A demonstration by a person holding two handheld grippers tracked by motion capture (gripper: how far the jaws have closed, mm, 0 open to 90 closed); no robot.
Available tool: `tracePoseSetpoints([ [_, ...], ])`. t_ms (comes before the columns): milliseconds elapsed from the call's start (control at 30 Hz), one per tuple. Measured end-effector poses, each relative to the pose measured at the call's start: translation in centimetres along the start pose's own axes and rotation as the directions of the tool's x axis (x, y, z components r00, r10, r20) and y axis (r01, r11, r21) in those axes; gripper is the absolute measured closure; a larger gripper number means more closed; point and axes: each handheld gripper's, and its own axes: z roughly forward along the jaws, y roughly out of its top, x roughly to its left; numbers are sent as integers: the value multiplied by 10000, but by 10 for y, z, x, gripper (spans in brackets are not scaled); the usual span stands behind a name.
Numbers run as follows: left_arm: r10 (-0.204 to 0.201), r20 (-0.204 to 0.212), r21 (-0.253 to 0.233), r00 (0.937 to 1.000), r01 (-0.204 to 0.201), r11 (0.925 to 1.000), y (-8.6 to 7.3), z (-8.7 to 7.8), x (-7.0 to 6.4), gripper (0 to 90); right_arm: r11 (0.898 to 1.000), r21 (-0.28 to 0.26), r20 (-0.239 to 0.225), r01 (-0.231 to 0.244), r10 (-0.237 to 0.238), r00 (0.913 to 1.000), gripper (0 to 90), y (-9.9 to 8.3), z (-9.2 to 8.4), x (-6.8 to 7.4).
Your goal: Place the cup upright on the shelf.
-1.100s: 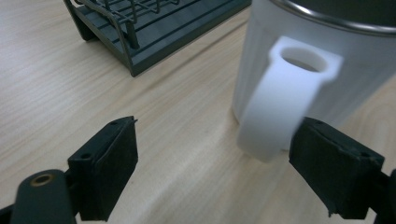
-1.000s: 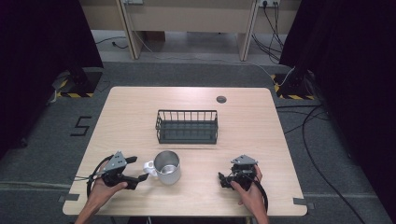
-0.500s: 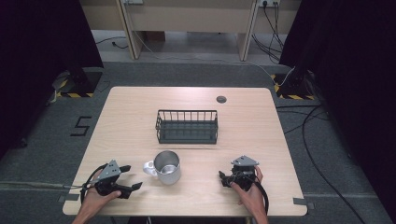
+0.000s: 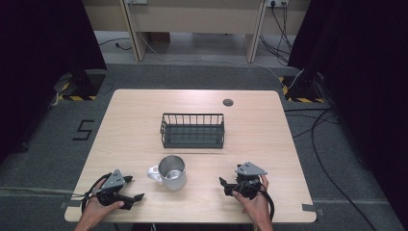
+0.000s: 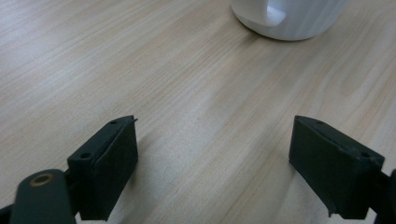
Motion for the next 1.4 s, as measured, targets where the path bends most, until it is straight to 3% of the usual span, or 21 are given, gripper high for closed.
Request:
tracePoseSetpoints([
  [267,167,-125,68,9998,-166,9998,0,0,-2,140,9958,-865,-815,308,-378,9960,152,11,-4,20],
  [433,171,-132,75,9998,-170,9998,0,0,-2,140,9879,-1386,-1368,696,-887,9866,152,24,-2,39],
  [700,168,-129,72,9998,-167,9998,0,0,-2,140,9800,-1633,-1829,1136,-1432,9726,152,38,5,58],
  [1400,163,-130,69,9998,-162,9998,0,0,-2,140,9674,-2201,-2785,1255,-1856,9423,151,59,20,86],
])
